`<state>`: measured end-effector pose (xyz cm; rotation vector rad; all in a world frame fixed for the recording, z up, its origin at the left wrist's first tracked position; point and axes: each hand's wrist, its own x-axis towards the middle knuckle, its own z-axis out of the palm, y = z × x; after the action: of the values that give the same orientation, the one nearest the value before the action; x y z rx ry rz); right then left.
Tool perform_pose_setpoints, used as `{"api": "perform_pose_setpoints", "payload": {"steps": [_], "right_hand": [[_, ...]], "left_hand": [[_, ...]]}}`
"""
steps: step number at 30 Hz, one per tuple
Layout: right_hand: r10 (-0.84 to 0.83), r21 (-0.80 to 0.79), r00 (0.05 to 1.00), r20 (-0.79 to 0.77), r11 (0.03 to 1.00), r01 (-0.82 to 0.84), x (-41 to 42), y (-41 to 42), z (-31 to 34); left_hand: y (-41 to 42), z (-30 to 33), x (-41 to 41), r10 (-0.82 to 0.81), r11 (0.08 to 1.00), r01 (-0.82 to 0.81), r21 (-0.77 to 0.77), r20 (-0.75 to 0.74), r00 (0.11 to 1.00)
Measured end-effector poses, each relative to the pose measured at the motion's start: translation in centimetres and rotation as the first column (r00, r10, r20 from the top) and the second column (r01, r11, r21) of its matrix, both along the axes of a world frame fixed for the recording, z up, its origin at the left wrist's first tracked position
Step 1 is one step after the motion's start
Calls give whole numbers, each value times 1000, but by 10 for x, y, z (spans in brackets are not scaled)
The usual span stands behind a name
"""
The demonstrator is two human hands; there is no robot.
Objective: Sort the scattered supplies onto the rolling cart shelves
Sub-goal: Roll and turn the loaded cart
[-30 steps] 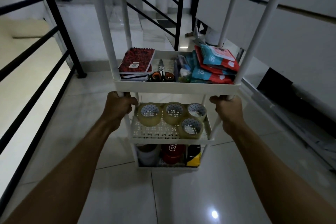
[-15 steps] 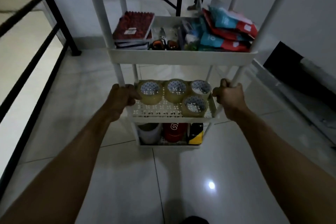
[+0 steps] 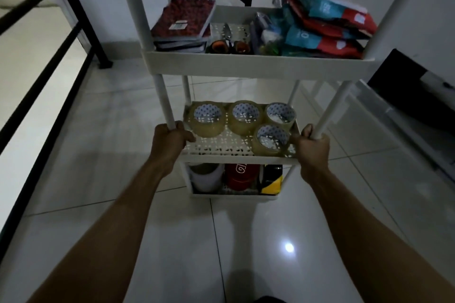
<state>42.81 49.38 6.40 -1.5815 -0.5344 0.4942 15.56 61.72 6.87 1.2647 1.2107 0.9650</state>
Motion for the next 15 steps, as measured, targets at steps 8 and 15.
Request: {"api": "perform_pose_setpoints", "payload": {"steps": [8, 15], "right_hand": [[179, -10, 984, 3, 984, -179, 11, 2, 1], [89, 11, 980, 178, 996, -92, 3, -15, -12]], "left_hand": [[11, 8, -2, -154, 986, 155, -53, 20, 988], [-12, -5, 1, 67, 979, -54, 195, -63, 996]]}}
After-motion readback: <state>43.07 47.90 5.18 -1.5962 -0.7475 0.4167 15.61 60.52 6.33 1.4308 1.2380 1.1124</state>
